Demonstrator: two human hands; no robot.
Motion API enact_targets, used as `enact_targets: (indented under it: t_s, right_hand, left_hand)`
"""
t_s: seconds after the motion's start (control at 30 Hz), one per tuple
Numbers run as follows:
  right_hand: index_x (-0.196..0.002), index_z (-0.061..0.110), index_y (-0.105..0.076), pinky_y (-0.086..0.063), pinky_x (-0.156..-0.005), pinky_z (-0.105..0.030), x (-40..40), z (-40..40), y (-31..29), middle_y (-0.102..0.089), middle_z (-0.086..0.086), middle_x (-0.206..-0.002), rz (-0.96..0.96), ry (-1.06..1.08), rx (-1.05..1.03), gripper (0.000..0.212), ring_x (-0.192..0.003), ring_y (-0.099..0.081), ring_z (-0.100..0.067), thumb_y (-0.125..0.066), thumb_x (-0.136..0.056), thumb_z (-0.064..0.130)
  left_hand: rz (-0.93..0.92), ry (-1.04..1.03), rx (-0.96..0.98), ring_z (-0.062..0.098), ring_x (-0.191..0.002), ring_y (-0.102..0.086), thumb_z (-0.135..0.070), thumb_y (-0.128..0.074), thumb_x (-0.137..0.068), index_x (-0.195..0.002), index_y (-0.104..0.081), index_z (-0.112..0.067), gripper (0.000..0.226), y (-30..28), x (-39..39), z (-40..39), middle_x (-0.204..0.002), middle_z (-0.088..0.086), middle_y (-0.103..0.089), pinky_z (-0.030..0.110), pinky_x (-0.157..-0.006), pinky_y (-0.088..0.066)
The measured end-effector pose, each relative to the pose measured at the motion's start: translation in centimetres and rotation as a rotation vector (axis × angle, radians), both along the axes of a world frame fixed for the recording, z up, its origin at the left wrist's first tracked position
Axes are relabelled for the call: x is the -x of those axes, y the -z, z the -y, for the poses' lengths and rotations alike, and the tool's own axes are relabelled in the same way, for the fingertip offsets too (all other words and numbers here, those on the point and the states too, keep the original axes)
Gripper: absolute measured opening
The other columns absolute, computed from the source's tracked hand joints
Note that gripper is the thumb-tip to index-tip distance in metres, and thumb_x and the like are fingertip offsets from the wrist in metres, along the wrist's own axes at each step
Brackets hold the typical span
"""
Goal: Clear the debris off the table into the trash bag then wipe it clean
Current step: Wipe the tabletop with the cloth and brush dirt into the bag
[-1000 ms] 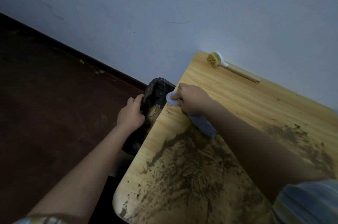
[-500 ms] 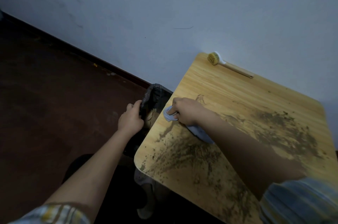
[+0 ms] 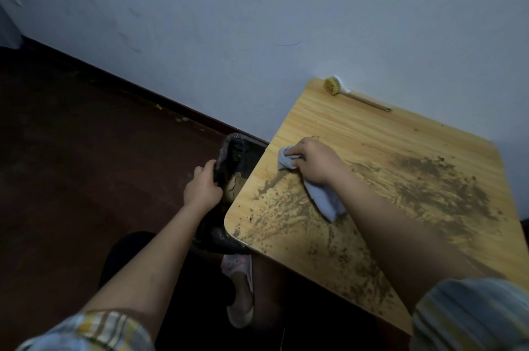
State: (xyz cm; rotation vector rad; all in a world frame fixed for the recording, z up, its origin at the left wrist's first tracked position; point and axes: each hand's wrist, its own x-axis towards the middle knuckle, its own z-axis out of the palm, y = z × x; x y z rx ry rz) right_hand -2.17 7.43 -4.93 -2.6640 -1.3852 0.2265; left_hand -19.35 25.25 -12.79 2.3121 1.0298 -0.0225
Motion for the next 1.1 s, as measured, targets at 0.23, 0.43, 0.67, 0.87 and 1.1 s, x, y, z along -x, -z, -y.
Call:
enact_targets:
  t_s: [0.23, 0.43, 0.67, 0.87, 1.1]
  right_hand:
    - [-0.064, 0.015, -0.045, -0.025, -0.060, -0.038, -3.0, 1.6, 0.4, -0.038, -0.014, -0.079, 0.049, 0.183, 0.004, 0.031, -0.069, -0.042, -0.033, -0.046, -0.090, -0.001]
    - [-0.072, 0.006, -0.048, -0.018, -0.060, -0.035, -6.8, 1.2, 0.8, -0.029, -0.012, -0.072, 0.011, 0.363, -0.024, 0.021, -0.063, -0.026, -0.023, -0.043, -0.090, -0.004]
    - [-0.105, 0.003, -0.068, -0.029, -0.056, -0.034, -10.8, -0.8, 1.7, -0.063, -0.018, -0.104, -0.097, 0.525, 0.054, 0.028, -0.067, -0.048, -0.029, -0.044, -0.093, -0.001]
    - [-0.084, 0.014, -0.063, -0.028, -0.051, -0.031, -10.8, -1.8, 2.2, -0.055, -0.014, -0.101, -0.069, 0.400, 0.229, 0.027, -0.069, -0.043, -0.026, -0.042, -0.094, 0.001]
    - [-0.118, 0.006, -0.067, -0.028, -0.058, -0.031, -7.5, -1.7, 2.9, -0.065, -0.015, -0.117, -0.143, 0.180, 0.220, 0.034, -0.072, -0.053, -0.032, -0.043, -0.093, 0.002]
  left_hand:
    - [0.012, -0.010, 0.010, 0.041, -0.102, -0.054, -0.008, -0.045, -0.090, -0.144, -0.029, -0.026, 0.058, 0.4, -0.9, -0.3, -0.133, 0.012, -0.040, 0.038, -0.076, -0.041]
    - [0.004, -0.016, 0.021, 0.041, -0.098, -0.056, -0.007, -0.047, -0.089, -0.142, -0.030, -0.027, 0.059, 1.5, -2.0, -1.1, -0.130, 0.011, -0.041, 0.036, -0.071, -0.040]
    - [-0.015, 0.007, -0.003, 0.039, -0.102, -0.056, -0.007, -0.050, -0.086, -0.143, -0.030, -0.027, 0.063, 3.0, -3.0, -2.3, -0.131, 0.010, -0.041, 0.034, -0.071, -0.036]
    - [-0.013, 0.024, -0.006, 0.038, -0.101, -0.056, -0.006, -0.050, -0.086, -0.144, -0.030, -0.027, 0.064, 3.7, -3.1, -3.1, -0.132, 0.009, -0.041, 0.033, -0.071, -0.036]
    - [0.012, 0.023, 0.002, 0.039, -0.095, -0.057, -0.007, -0.050, -0.087, -0.143, -0.031, -0.026, 0.062, 3.7, -2.9, -2.4, -0.130, 0.010, -0.041, 0.034, -0.065, -0.036]
